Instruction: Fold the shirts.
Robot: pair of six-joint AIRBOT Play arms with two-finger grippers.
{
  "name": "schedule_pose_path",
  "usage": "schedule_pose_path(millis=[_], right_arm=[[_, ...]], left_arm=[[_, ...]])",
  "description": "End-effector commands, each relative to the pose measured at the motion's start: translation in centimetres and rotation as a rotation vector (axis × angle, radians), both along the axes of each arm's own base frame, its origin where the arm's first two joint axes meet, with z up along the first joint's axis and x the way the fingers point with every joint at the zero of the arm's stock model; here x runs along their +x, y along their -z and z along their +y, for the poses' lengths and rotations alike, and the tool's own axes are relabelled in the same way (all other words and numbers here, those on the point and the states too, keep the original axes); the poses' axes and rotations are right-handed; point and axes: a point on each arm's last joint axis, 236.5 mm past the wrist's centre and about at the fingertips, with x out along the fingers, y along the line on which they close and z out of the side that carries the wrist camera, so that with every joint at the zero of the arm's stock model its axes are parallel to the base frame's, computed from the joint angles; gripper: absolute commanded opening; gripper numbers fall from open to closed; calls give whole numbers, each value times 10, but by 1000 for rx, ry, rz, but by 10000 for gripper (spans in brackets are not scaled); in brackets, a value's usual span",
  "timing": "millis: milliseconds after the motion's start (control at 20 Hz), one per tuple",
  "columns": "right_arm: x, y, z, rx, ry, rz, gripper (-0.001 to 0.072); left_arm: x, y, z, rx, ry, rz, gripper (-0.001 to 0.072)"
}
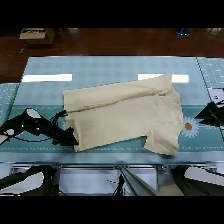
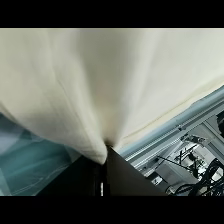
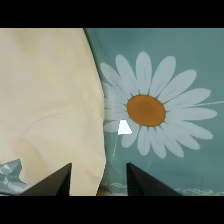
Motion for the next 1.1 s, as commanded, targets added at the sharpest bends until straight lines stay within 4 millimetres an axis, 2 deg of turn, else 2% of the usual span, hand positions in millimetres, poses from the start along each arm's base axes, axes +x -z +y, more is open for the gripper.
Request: schedule_pose_path(millis=[0,300,550,650,800,950,1050], right_arm=[[-19,24,20,57,-29,27,431],[-17,45,21,24,1,9,431],[-6,66,55,-37,-149,-11,431],[-5,72,58,-86,-178,12,431],[-5,74,70,-72,-181,36,406],[-12,70,75,-44,-214,57,33],[-13,56,79,-20,-272,25,19]], left_arm=[[5,4,2,16,-4,-26,23],[6,5,3,20,-7,-31,22],[7,6,3,22,-9,-34,23],[7,6,3,22,-9,-35,23],[9,7,3,26,-12,-41,23],[11,7,4,30,-15,-49,23],[23,3,5,29,-2,-102,22]])
